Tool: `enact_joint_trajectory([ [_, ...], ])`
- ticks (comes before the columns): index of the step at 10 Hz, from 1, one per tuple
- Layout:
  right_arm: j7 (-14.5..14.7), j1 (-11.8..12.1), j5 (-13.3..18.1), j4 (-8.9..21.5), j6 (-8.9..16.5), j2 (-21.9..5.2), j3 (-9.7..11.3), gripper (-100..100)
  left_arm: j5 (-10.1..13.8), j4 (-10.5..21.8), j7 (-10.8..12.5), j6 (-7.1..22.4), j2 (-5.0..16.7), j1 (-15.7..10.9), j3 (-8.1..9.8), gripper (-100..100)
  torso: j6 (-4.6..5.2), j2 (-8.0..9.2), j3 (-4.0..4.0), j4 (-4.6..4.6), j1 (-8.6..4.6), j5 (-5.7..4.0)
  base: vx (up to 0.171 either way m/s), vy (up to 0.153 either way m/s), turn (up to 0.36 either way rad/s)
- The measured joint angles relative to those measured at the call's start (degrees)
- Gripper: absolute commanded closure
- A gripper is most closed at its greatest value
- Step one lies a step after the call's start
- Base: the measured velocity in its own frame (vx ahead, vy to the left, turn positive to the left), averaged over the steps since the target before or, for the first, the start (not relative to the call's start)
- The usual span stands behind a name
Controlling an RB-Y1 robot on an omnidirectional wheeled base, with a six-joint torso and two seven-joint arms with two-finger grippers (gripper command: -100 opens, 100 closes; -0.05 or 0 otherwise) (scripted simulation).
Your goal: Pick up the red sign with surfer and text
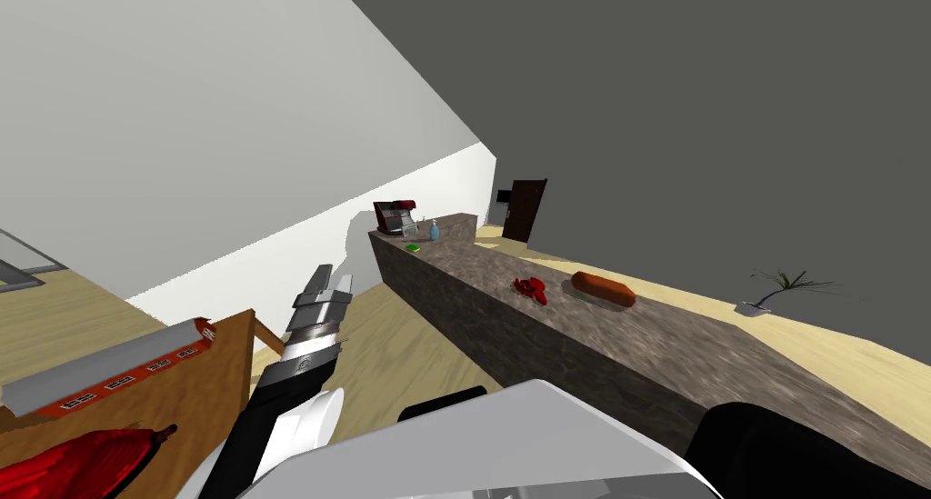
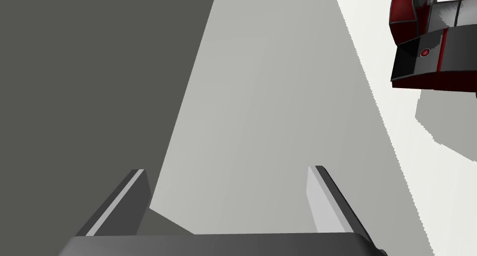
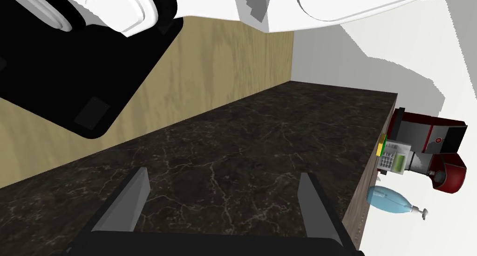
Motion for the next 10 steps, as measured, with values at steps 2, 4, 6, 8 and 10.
enact_joint_trajectory([
  [2, -0.1, 0.6, -1.1, 0.3, 1.0, -3.6, 1.3, -100, 0.0, 0.0, 0.0, 0.0, 0.0, 0.0, 0.00, 0, -0.01, -0.04, -0.02, -0.01, 0.01, 0.00, 0.049, 0.015, 0.208],
  [4, -0.2, 0.5, -1.5, 2.6, 1.2, -6.5, 3.3, -100, 0.0, 0.0, 0.0, 0.0, 0.0, 0.0, 0.00, 0, 0.00, -0.09, -0.05, -0.02, 0.01, -0.01, 0.059, 0.017, 0.180],
  [6, 0.0, 1.5, -2.7, 3.2, 2.0, -9.6, 4.3, -100, 0.0, 0.0, 0.0, 0.0, 0.0, 0.0, 0.00, 0, 0.01, -0.08, -0.05, -0.02, 0.05, 0.01, 0.054, 0.021, 0.176],
  [8, -0.9, 0.6, -3.0, 5.0, 2.8, -12.2, 6.1, -100, 0.0, 0.0, 0.0, 0.0, 0.0, 0.0, 0.00, 0, 0.01, -0.08, -0.05, -0.01, 0.04, 0.00, 0.057, 0.015, 0.160],
  [10, -1.8, 0.3, -3.4, 7.1, 2.8, -15.0, 7.7, -100, 0.0, 0.0, 0.0, 0.0, 0.0, 0.0, 0.00, 0, 0.01, -0.12, -0.07, -0.02, 0.04, 0.00, 0.068, 0.015, 0.172],
])
